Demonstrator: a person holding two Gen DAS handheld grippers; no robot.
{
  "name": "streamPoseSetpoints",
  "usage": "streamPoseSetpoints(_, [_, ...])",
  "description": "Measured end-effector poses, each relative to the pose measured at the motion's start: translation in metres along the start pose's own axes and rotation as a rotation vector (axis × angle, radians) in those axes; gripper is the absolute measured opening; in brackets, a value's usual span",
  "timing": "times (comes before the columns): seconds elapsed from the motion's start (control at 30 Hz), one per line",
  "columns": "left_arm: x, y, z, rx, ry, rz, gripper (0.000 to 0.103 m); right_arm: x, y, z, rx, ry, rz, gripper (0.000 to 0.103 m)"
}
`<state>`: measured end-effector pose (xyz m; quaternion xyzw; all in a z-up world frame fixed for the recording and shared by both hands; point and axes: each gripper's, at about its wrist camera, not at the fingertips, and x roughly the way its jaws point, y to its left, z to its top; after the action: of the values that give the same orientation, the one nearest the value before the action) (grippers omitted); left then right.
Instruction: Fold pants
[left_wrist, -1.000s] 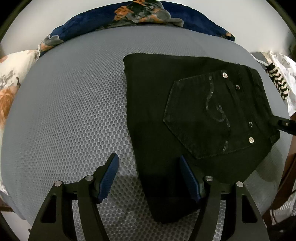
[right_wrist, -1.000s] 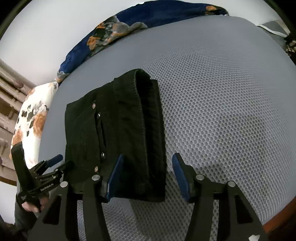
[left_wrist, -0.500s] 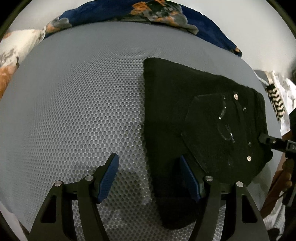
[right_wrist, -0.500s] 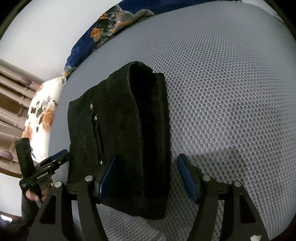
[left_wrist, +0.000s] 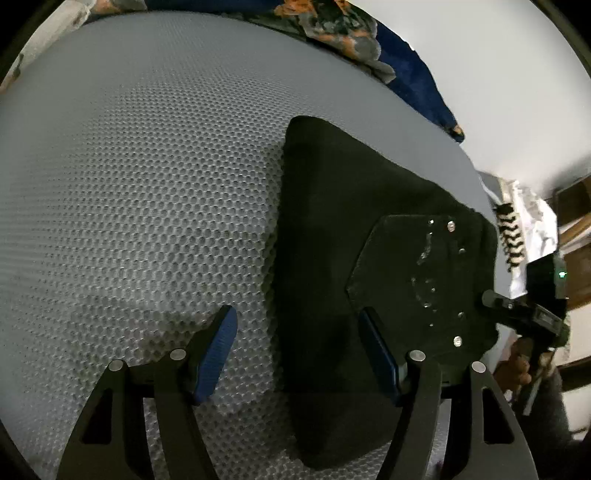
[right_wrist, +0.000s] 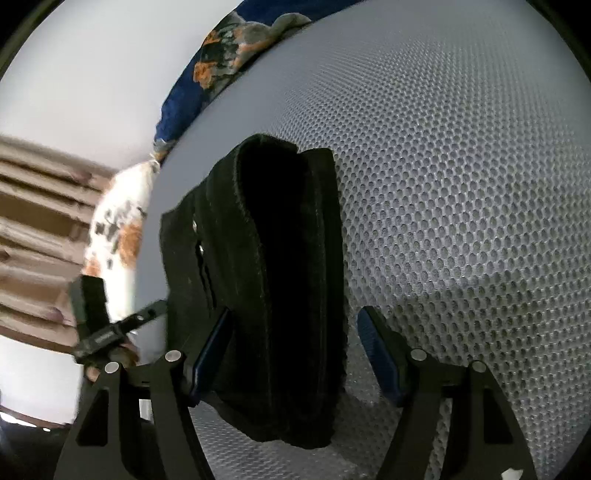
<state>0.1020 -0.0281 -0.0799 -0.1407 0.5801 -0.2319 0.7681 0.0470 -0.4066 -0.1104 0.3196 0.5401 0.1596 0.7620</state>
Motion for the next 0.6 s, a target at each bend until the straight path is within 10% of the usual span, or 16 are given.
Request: streamPoseSetpoints(0.6, [0.021, -0.023, 0.019, 0.011, 0.023, -0.141, 0.068, 0.022, 0.001, 0.021, 0.029, 0.023, 0.163, 0.052])
